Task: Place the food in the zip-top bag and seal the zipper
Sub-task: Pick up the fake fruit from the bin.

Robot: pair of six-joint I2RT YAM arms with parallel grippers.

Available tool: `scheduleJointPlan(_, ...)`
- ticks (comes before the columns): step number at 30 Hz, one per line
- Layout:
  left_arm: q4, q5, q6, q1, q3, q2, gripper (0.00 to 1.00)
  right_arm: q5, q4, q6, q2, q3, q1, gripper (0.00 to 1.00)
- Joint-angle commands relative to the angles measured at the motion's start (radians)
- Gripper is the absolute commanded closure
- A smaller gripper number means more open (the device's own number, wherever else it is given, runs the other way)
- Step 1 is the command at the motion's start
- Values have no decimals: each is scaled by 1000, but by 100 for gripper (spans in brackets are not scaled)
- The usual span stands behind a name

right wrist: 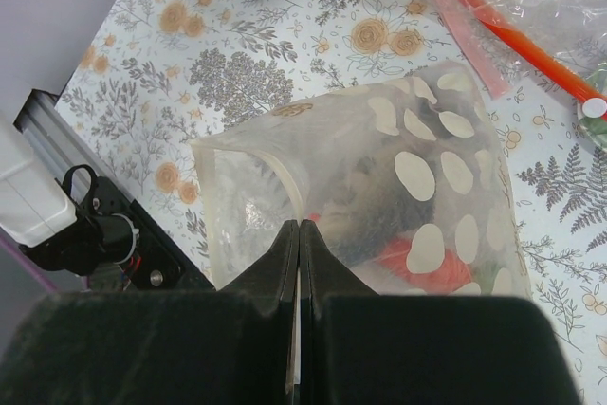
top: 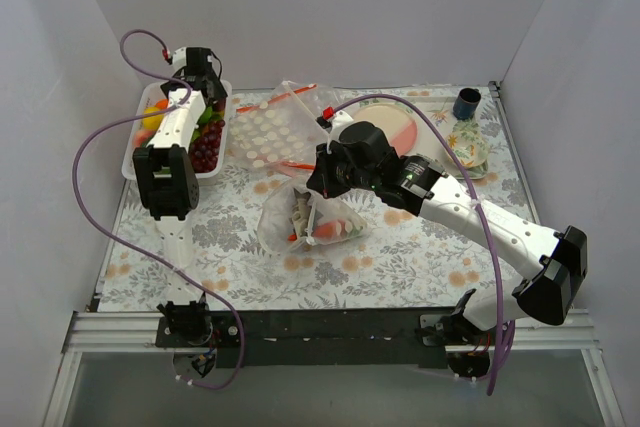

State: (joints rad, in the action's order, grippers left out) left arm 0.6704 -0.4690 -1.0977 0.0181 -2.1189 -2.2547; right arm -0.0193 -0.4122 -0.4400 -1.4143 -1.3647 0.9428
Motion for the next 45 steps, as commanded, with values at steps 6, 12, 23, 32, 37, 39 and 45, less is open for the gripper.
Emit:
scheduleJointPlan(6,3,-16,-2,-17,0,-39,2,-8,32,17,31,-17,-2,99)
scheduleJointPlan(12,-18,-13,-5,-17,13,-29,5,-10,32,17,26,-17,-2,99)
scheduleJointPlan(23,-31,24,-5,-17,19,26,42,-10,36,14,25,-20,-2,99)
scheduleJointPlan(32,-34,81,-22,-17,25,130,44,-18,35,9,17,-24,-2,99)
scheduleJointPlan(37,-2,125,-42,-17,40,179,44,-36,30,11,11,-34,-2,99)
scheduleJointPlan(39,-6,144,-50,-17,81,223,44,-53,29,12,8,-37,-2,99)
scheduleJointPlan(45,-8,269,-73,-17,190,354,44,-88,15,20,-29,-73,-6,99)
